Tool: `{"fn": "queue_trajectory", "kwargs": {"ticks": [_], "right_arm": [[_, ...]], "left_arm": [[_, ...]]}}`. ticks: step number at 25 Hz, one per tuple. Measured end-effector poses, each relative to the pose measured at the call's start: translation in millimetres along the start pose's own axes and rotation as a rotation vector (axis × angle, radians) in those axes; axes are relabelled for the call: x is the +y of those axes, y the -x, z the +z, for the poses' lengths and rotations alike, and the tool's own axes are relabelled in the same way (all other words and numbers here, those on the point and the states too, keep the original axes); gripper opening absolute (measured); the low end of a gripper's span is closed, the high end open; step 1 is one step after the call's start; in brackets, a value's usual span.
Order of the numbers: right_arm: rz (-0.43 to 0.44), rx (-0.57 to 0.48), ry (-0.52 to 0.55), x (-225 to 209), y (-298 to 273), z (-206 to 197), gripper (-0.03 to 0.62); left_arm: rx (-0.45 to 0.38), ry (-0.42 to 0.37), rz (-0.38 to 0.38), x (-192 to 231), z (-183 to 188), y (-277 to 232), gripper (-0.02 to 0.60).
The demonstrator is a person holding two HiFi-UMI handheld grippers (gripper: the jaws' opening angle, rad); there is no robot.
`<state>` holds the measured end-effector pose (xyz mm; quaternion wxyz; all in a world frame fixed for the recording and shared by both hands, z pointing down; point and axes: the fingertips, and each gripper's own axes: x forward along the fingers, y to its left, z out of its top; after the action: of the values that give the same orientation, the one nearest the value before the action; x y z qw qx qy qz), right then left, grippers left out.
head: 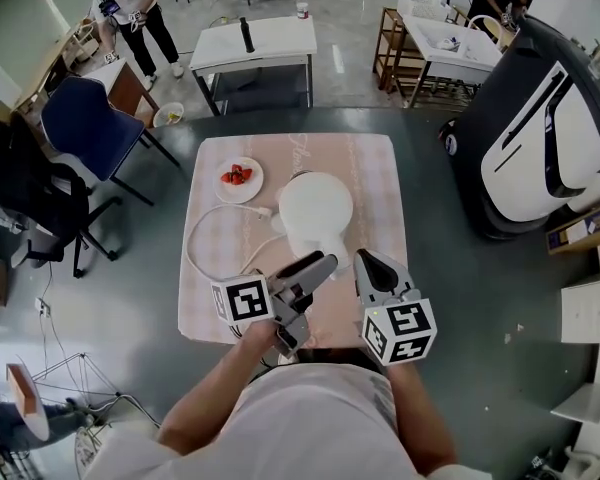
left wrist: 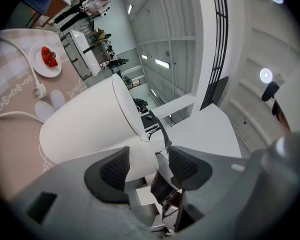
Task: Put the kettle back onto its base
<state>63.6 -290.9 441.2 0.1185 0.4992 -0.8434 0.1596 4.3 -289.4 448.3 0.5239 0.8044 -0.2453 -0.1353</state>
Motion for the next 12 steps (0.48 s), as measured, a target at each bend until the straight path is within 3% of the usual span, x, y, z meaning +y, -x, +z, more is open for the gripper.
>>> {"fn": "queue_trajectory", "kwargs": {"ticks": [5,12], "right_arm": [[0.001,-0.011,0.015,14,8,1,0.005],[0.013,-0.012,0.026,39,20,-1,0.005]], "left_arm": [[0.007,-0.119,0.101,3,-1,17,0.239],[0.024,-0.203,0.15,-5,-9,35,0.205]]}}
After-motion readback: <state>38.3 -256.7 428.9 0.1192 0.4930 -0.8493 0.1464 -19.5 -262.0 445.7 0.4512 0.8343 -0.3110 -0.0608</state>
